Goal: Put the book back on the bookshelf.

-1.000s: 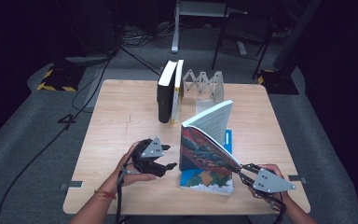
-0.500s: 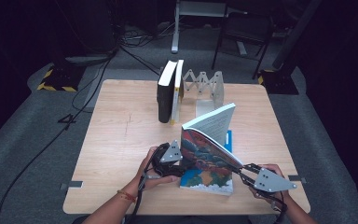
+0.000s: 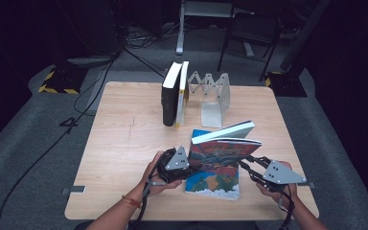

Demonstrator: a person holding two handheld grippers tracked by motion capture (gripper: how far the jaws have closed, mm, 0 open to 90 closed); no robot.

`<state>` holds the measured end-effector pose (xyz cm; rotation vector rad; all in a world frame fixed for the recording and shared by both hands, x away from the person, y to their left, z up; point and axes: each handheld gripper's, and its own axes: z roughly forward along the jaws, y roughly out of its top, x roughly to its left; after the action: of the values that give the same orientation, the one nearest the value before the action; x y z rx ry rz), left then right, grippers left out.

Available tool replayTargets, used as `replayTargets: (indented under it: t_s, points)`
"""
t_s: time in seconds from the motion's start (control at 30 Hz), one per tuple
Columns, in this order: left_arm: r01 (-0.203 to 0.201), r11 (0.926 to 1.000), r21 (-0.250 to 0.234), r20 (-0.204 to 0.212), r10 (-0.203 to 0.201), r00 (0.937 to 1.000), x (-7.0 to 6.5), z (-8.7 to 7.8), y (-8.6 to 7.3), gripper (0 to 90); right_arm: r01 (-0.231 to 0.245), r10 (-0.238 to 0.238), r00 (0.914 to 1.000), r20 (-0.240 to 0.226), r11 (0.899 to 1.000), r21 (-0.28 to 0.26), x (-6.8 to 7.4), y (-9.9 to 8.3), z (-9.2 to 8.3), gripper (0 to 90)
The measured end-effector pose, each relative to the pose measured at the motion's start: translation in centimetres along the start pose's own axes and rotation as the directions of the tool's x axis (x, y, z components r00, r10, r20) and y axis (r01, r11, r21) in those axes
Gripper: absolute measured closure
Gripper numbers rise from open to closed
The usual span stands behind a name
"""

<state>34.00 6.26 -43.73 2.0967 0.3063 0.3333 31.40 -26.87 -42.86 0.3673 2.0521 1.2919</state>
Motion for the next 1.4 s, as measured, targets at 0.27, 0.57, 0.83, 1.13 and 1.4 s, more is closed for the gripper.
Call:
replayTargets:
  t_s: [0.27,0.57,0.83,1.13,1.4]
  points:
    - [-0.003,1.0,-0.004,-0.001,0.003,1.0,-0.5,0.0,0.0,73.3,-0.092,0.091,0.9939,0.063,0.996,0.015,-1.3,0.6,0.8,47.2]
    - [-0.003,0.9999,-0.011,-0.011,0.003,0.9999,-0.5,0.1,0.1,72.5,-0.111,0.111,0.9919,-0.061,0.994,0.004,-2.6,1.7,2.3,37.2]
    - [-0.005,0.9995,-0.031,-0.039,0.004,0.9992,-0.9,0.1,1.2,69.7,-0.091,0.091,0.9942,-0.058,0.996,0.014,-2.0,2.5,2.7,38.9]
    - [0.004,0.9956,-0.094,-0.037,-0.007,0.9993,-0.9,-0.1,3.3,66.0,-0.089,0.09,0.9946,-0.053,0.996,0.021,-2.0,2.8,2.9,38.9]
    - [0.035,0.9845,-0.172,-0.052,-0.045,0.9976,-0.6,-0.8,4.2,70.2,-0.103,0.104,0.9931,-0.054,0.994,0.022,-2.3,3.0,3.2,40.7]
